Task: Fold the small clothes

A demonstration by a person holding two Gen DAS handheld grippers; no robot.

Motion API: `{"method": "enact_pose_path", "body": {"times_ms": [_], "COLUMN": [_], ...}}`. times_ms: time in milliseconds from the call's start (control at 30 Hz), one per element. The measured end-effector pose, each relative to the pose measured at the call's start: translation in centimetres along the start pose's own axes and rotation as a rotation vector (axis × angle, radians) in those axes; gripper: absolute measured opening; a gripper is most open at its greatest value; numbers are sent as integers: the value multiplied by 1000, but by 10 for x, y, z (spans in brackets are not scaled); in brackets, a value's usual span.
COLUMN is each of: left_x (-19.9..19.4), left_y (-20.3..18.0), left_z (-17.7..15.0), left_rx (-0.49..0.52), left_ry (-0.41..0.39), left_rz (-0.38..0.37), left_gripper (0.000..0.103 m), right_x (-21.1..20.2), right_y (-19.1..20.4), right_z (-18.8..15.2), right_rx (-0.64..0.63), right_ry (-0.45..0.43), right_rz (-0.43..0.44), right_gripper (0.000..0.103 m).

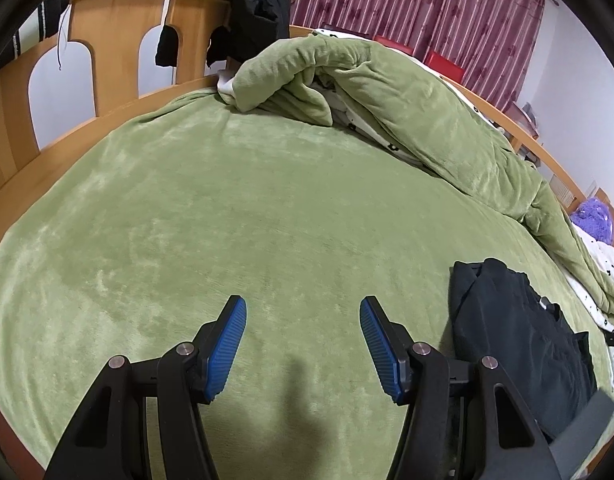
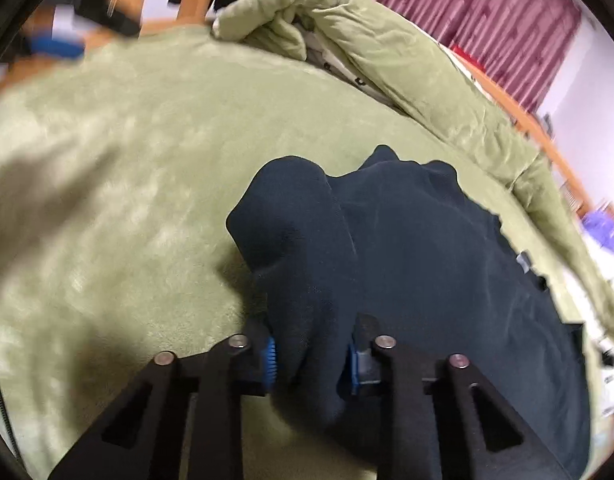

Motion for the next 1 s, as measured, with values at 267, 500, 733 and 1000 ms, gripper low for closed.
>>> {"method": "enact_pose_path", "body": {"times_ms": [267, 500, 733, 1000], "left_x": [-9, -15, -17, -13], "left_y": [-50, -126, -203, -269], "left_z": [7, 1, -13, -40], "left_rx": [52, 170, 237, 328], "left_ry": [-35, -47, -14, 34], "left_rz": [-1, -41, -147, -188], "left_gripper": [57, 57, 57, 57], "right_x": [-71, -123, -149, -104], "right_y": [-86, -209, -323, -389], "right_z": [16, -21, -116, -233], "right_rx": [280, 595, 791, 964], "right_ry": [-167, -268, -277, -12], "right_rz": [129, 172, 63, 3], "right_gripper": [22, 21, 21, 25]}}
Point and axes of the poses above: each gripper's, at about its wrist camera, not at the fingertips, and x roughly the way its jaws point, y to its left, z to its top, the point moved 4 cm from there along x, roughly the way its jaws point, and after that the axes turned 2 degrees about y, right-handed, at the moved point
